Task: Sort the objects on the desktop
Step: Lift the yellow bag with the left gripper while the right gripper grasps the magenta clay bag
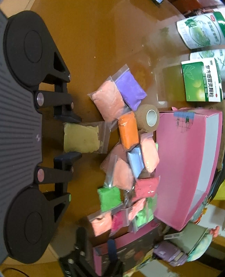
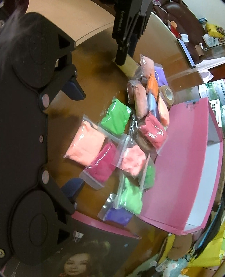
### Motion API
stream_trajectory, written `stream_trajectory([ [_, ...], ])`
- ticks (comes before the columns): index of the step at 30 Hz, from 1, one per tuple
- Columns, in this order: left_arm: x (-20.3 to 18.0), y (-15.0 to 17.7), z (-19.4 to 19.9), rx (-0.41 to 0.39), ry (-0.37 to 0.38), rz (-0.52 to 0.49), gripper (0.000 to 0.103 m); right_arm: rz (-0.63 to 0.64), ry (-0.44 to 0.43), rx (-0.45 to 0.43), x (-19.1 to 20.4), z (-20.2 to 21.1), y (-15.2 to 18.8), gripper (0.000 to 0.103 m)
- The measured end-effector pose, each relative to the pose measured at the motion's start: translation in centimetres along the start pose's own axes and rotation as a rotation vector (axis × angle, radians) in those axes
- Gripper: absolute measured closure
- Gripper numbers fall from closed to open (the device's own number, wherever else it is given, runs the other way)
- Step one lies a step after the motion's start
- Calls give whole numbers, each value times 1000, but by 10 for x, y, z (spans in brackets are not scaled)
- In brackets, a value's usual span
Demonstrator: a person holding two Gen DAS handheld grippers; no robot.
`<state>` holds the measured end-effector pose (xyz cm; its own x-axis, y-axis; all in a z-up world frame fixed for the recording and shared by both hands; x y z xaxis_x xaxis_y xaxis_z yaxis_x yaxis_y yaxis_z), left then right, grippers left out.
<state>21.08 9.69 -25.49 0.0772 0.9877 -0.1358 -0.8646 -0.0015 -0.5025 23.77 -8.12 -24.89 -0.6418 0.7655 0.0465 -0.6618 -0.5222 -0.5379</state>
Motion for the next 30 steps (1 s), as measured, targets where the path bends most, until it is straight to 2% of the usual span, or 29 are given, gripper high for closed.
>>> stream_trajectory([
  [2,-1,-2,1,-4,-2,-13,64,19,16,-2,-2,4,-1,5],
  [3,-1,-3,0,-6,-14,-12,56,34,25,-4,-2,5,-2,5],
  [4,-1,-4,-2,-5,-24,-15,52,50,36,-7,-3,6,-3,4],
  [11,-8,-6,-10,-9,-38,-55,53,123,52,-9,-13,-1,-14,5],
  [13,-6,-6,-9,-7,-33,-60,65,131,32,-7,-17,-5,-18,5],
  [20,2,-7,0,6,7,-55,67,164,-49,7,-27,-18,-33,5],
  [27,3,-12,11,0,42,-39,67,171,-136,87,-35,-39,-34,5],
  [30,1,-16,13,-4,50,-37,67,148,-157,123,-31,-40,-29,12],
])
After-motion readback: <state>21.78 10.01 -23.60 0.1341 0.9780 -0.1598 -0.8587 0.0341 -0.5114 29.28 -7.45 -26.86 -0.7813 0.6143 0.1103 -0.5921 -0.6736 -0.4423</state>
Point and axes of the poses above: each gripper's, at about its wrist camera, not at the fingertips, and z roughly against the way its jaws point, x to its left, y to its underside, the point moved 9 cm from there along -z, roughly the way its jaws point, and after that the axes turned 1 degree about z, right-handed, at the moved point
